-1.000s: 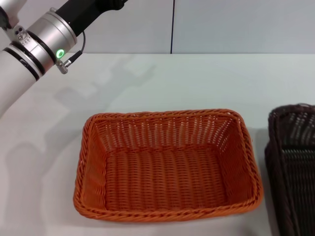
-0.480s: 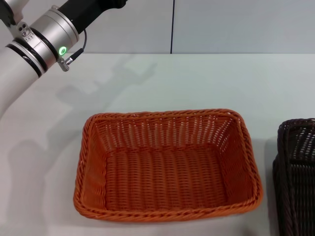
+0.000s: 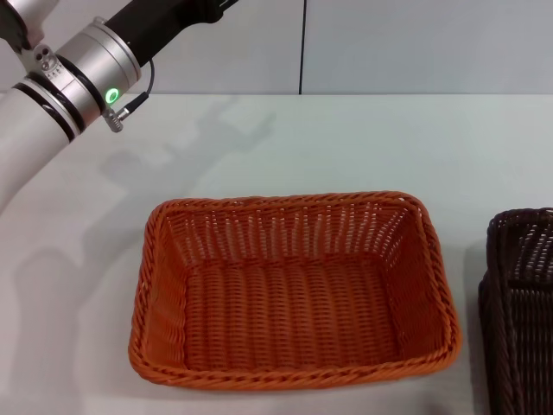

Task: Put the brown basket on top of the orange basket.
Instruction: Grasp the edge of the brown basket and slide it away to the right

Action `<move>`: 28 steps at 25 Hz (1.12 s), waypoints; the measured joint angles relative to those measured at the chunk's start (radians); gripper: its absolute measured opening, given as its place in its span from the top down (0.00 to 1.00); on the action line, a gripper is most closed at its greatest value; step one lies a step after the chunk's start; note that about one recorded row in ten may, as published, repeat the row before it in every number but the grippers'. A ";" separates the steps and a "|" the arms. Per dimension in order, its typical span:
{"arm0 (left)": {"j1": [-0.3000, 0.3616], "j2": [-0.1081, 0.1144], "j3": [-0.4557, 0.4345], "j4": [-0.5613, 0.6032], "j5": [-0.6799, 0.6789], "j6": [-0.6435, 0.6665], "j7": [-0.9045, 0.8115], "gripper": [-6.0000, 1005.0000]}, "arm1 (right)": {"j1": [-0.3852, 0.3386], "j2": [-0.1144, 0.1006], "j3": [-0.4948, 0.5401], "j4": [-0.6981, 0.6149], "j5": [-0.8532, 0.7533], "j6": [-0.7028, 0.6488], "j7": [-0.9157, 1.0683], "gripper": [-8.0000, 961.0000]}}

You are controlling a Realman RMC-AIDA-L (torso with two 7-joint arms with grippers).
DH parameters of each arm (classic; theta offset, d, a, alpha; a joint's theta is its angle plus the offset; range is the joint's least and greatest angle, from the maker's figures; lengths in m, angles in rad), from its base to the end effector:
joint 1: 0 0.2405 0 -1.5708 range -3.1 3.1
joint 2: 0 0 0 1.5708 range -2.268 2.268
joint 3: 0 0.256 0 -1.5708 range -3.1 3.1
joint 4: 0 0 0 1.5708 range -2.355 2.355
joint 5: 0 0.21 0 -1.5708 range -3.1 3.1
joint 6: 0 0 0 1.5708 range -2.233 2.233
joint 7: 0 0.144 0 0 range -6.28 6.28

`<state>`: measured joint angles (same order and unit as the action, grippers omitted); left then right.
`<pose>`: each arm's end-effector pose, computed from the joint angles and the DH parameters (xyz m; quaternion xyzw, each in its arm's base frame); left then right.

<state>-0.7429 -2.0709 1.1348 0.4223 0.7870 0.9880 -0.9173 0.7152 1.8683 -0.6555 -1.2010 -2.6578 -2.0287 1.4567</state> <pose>-0.1710 0.4470 0.0128 -0.7895 -0.1812 -0.4348 0.3934 0.2392 0.3477 0.1558 -0.9837 0.0626 -0.1488 0.0789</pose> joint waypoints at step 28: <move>-0.010 -0.001 0.006 -0.023 0.000 -0.040 -0.003 0.16 | 0.000 0.005 -0.035 0.291 -0.085 0.437 -0.002 0.40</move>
<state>-0.7527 -2.0720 1.1410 0.3990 0.7869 0.9483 -0.9203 0.7155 1.8734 -0.6901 -0.9104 -2.7429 -1.5920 1.4548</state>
